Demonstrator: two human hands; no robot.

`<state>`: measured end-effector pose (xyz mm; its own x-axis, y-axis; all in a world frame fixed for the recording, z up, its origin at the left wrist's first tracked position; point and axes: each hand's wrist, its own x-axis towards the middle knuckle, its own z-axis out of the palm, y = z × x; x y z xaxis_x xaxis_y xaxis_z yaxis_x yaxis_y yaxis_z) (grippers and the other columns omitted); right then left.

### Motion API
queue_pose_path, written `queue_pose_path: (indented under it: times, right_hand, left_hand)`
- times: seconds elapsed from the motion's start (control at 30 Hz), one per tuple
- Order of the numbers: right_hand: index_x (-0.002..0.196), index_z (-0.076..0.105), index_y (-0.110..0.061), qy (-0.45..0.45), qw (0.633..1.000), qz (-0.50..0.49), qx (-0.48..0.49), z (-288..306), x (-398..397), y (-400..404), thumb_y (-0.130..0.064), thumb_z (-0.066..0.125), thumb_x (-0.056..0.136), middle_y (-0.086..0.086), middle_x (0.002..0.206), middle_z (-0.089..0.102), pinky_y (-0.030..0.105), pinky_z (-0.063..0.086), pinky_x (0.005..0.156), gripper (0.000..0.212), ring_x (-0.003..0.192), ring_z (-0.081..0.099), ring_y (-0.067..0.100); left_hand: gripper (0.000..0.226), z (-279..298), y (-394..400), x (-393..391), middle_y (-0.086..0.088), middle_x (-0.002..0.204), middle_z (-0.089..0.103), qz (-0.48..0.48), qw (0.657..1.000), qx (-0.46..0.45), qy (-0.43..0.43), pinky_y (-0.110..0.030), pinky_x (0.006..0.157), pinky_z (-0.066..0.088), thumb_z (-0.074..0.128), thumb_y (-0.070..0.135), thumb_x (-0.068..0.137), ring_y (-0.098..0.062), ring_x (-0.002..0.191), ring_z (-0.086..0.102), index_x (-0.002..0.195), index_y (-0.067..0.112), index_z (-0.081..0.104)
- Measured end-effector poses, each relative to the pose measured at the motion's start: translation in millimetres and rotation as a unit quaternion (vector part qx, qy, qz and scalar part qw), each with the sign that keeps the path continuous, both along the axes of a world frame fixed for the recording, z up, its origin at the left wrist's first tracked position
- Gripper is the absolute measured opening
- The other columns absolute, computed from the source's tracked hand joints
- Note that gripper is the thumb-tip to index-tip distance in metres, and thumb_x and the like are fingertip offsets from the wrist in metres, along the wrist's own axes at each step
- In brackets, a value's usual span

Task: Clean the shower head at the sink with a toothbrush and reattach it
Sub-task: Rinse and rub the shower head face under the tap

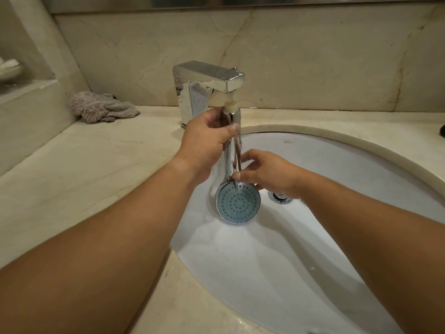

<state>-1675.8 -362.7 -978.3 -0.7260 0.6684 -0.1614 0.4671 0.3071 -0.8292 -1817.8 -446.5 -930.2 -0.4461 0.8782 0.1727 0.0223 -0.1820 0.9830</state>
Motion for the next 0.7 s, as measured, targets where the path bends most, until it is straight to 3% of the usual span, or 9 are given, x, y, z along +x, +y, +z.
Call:
queue_pose_path:
  times: [0.1, 0.2, 0.33, 0.53, 0.6, 0.7]
  right_hand:
    - [0.123, 0.05, -0.03, -0.059, 0.997, 0.05, -0.021, -3.1, 7.7, -1.9, -0.049, 0.083, 0.069, 0.002, 0.106, 0.067, 0.041, 0.058, 0.083, 0.066, 0.096, 0.067, 0.019]
    - [0.117, 0.05, -0.027, -0.145, 0.984, 0.099, 0.034, -7.3, 10.1, -10.0, -0.04, 0.086, 0.067, -0.003, 0.106, 0.063, 0.038, 0.061, 0.07, 0.062, 0.091, 0.064, 0.015]
    - [0.115, 0.047, -0.023, -0.157, 0.98, 0.116, 0.046, -12.2, 3.9, -13.2, -0.029, 0.089, 0.065, 0.0, 0.105, 0.061, 0.033, 0.06, 0.057, 0.065, 0.083, 0.068, 0.023]
    - [0.121, 0.046, -0.016, -0.139, 0.979, 0.144, -0.023, -9.0, 6.1, -6.4, -0.012, 0.079, 0.079, 0.004, 0.114, 0.059, 0.037, 0.061, 0.074, 0.053, 0.098, 0.065, 0.023]
    - [0.12, 0.047, -0.016, -0.138, 0.981, 0.134, -0.011, -9.7, 5.7, -9.1, -0.017, 0.081, 0.078, 0.004, 0.114, 0.059, 0.037, 0.061, 0.073, 0.054, 0.098, 0.064, 0.021]
    - [0.116, 0.049, -0.023, -0.141, 0.984, 0.106, 0.028, -8.0, 1.8, -15.3, -0.043, 0.08, 0.075, -0.003, 0.109, 0.061, 0.036, 0.061, 0.07, 0.056, 0.096, 0.063, 0.017]
  left_hand:
    - [0.026, -0.3, 0.9, -0.4, 0.012, 0.083, 0.074, 0.002, 1.0, 0.0, -0.005, -0.029, 0.083, 0.058, 0.067, -0.003, 0.094, -0.007, 0.084, 0.069, 0.11, 0.017, 0.071]
    - [0.028, -0.4, 2.0, 0.8, 0.01, 0.088, 0.072, 0.003, 1.0, -0.008, 0.002, -0.025, 0.077, 0.054, 0.067, -0.002, 0.095, -0.006, 0.084, 0.067, 0.112, 0.02, 0.07]
    - [0.027, -1.3, 2.3, -1.5, 0.009, 0.091, 0.073, 0.007, 1.0, -0.015, -0.005, -0.026, 0.077, 0.054, 0.067, -0.001, 0.095, -0.007, 0.086, 0.067, 0.111, 0.02, 0.071]
    - [0.03, -1.7, 2.6, -1.6, 0.007, 0.094, 0.074, 0.011, 1.0, -0.009, -0.002, -0.029, 0.088, 0.056, 0.067, -0.004, 0.094, -0.008, 0.09, 0.069, 0.12, 0.012, 0.07]
    - [0.029, -1.7, 2.5, -1.2, 0.005, 0.095, 0.074, 0.013, 1.0, -0.008, -0.001, -0.03, 0.089, 0.055, 0.067, -0.004, 0.094, -0.01, 0.092, 0.068, 0.118, 0.013, 0.07]
    - [0.029, -1.6, 2.6, -1.2, 0.005, 0.094, 0.073, 0.013, 1.0, -0.008, -0.007, -0.033, 0.09, 0.055, 0.066, -0.003, 0.095, -0.011, 0.092, 0.067, 0.118, 0.013, 0.069]
